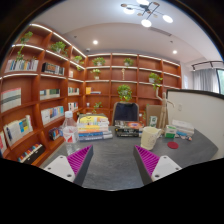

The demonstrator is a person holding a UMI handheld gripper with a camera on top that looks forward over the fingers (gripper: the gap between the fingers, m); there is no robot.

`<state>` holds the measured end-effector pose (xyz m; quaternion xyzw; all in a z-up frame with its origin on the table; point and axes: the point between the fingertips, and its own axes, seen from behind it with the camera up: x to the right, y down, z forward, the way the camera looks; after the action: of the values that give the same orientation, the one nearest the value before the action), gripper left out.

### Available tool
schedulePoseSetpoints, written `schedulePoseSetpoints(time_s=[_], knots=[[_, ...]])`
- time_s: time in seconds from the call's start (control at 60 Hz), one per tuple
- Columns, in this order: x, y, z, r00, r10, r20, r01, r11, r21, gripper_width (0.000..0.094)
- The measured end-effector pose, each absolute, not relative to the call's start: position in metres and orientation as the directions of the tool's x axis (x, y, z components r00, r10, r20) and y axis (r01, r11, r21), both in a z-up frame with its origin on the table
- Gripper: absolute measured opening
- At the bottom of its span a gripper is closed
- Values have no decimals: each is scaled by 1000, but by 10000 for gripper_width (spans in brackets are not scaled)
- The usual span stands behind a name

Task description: Pour water

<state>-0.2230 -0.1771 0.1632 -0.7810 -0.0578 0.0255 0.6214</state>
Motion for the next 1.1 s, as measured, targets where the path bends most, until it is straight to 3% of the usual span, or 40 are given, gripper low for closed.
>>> schedulePoseSetpoints(time_s=[0.033, 0.133, 0.15, 0.183, 0.283, 0.683, 0.783, 0.883, 1.05, 1.1], knots=[[-224, -183, 173, 990, 137, 38, 68, -220, -973, 861], [-266, -185, 148, 981, 190, 37, 79, -216, -973, 861], [-258, -183, 166, 979, 201, 36, 80, -218, -973, 861], [-293, -179, 131, 977, 214, 22, 67, -207, -976, 861], [-341, -165, 112, 966, 257, -12, 41, -199, -979, 867], [-427, -62, 114, 951, 291, -102, -50, -179, -983, 852], [-428, -45, 101, 961, 270, -65, -11, -197, -980, 757], [-417, -38, 101, 975, 223, 3, 42, -172, -984, 518], [-418, -37, 96, 968, 250, -18, 22, -156, -988, 337], [-418, -36, 97, 966, 257, -32, 9, -157, -988, 339]])
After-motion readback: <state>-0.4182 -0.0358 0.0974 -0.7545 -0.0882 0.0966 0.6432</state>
